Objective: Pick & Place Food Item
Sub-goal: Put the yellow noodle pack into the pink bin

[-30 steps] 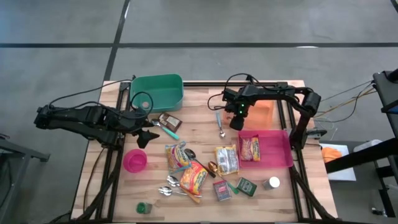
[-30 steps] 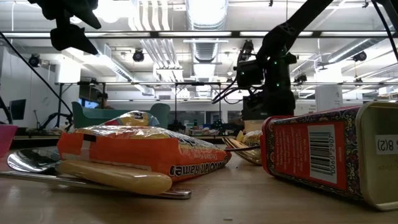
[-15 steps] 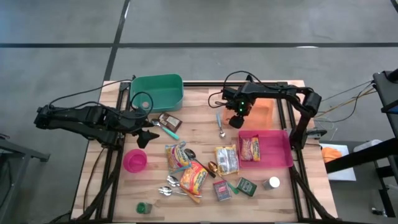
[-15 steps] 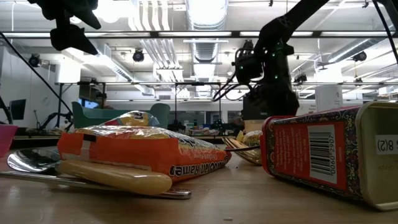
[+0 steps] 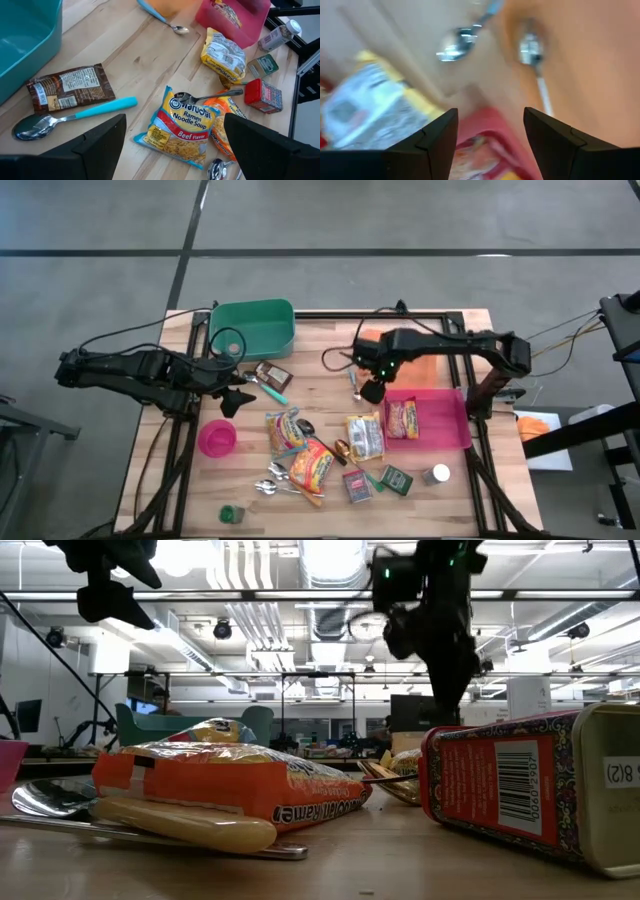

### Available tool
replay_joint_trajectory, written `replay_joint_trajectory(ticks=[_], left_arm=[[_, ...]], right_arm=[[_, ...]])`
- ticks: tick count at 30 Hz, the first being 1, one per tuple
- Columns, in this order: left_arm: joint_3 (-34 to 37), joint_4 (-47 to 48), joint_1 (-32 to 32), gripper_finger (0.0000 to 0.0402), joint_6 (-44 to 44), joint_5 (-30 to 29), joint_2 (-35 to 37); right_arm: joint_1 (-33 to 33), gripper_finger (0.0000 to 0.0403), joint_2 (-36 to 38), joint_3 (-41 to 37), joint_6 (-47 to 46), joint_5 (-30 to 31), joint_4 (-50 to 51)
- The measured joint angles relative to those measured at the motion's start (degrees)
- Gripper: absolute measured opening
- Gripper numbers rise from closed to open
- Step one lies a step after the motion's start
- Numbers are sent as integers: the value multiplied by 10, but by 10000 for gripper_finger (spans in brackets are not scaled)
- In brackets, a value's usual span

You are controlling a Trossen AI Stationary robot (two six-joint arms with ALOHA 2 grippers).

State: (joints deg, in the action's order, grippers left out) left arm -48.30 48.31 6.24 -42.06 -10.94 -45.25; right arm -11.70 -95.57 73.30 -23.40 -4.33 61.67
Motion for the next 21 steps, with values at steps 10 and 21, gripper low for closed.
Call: replay_joint_trajectory(ticks=[10,21], left_arm=[[0,0,0,337,1,0,0],[0,-2,0,337,0,0,0]], right_arm=[[115,224,-2,11,-130,25,-87],[153,224,-2,-26,-281,75,-162]])
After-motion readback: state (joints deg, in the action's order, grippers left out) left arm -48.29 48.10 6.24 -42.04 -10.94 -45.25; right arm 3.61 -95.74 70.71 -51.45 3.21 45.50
